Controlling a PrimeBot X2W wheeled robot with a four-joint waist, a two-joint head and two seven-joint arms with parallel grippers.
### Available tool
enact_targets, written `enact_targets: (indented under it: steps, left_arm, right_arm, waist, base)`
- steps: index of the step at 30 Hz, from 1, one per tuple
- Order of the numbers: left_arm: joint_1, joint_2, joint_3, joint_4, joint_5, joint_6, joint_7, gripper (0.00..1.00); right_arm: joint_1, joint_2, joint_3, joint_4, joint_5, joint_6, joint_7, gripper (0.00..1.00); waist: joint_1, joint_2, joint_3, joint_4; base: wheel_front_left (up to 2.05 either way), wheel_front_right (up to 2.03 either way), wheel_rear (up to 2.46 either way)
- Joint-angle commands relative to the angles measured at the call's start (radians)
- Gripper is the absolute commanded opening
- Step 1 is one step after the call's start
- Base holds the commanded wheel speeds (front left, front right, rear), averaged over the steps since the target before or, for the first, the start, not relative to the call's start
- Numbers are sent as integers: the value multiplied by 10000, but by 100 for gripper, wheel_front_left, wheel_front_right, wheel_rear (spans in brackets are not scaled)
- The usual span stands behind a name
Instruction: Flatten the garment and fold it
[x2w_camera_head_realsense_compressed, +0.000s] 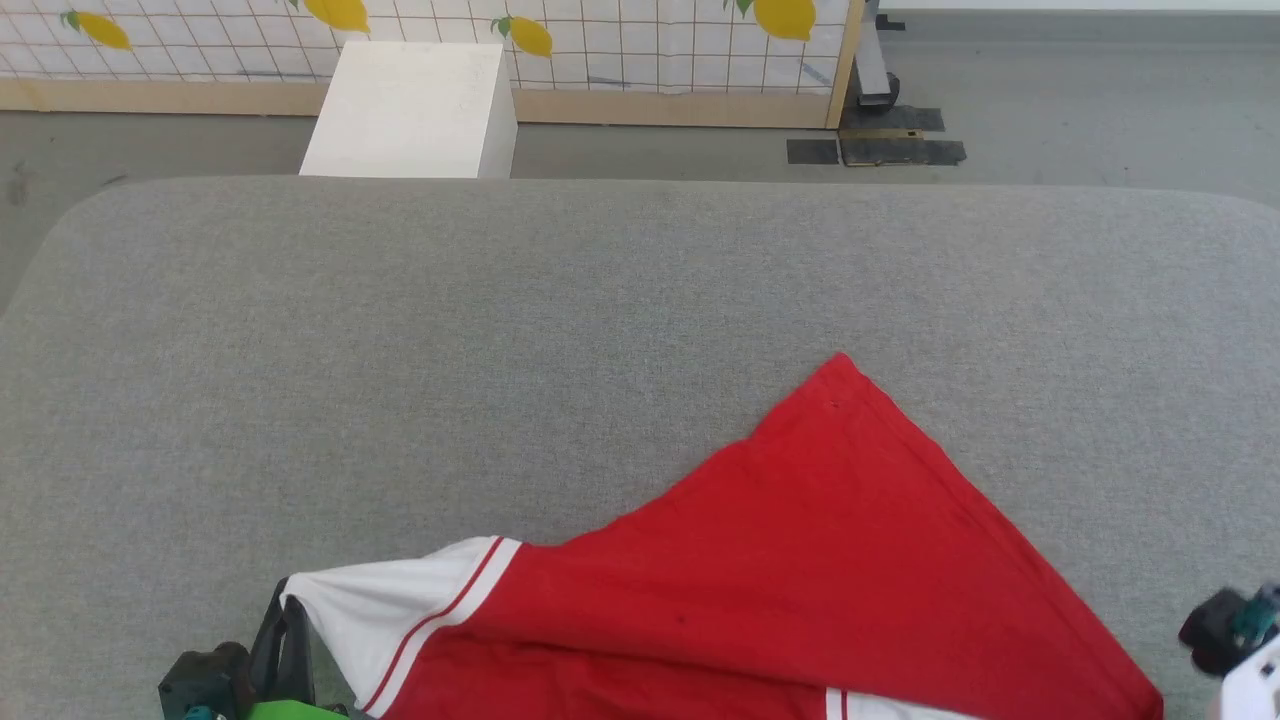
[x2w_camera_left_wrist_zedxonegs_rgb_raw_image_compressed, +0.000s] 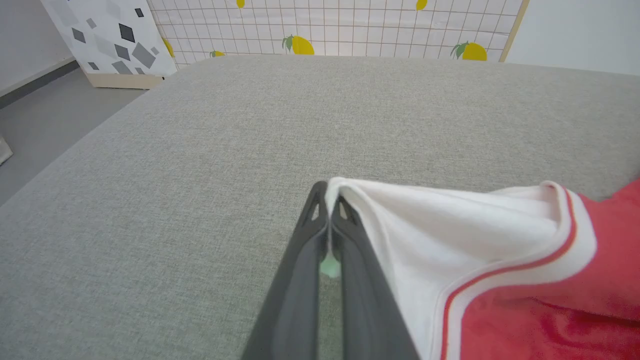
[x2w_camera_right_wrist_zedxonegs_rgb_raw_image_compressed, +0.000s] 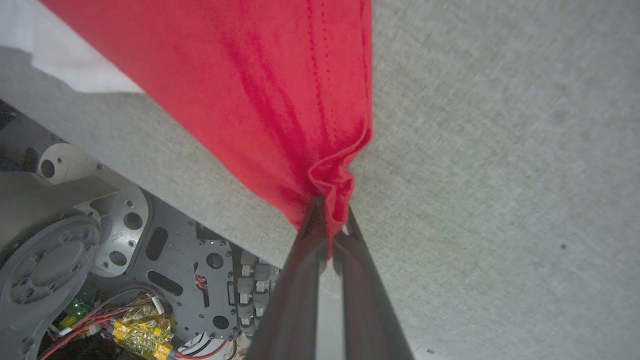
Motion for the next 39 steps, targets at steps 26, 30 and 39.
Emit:
enact_targets:
  steps: [26, 30, 39]
  left_arm:
    - [-260, -98, -171, -11, 97, -115, -38, 0]
    - [-549, -134, -283, -19, 113, -157, -38, 0]
    - [-1051, -243, -499, -79, 122, -195, -38, 0]
  right_arm:
    - [-2039, 3534, -4284, -1028, -3155, -15, -181, 100]
    - [-3473, 4090, -3469, -158, -3197, -15, 483, 100]
    - [-5930, 4390, -1180, 1905, -2480, -15, 2655, 100]
  waist:
    - [1, -1, 249, 193]
    - [1, -1, 598, 383]
    - [1, -1, 1366, 829]
  base:
    - [0, 0, 0]
    - [0, 0, 0]
    - [0, 0, 0]
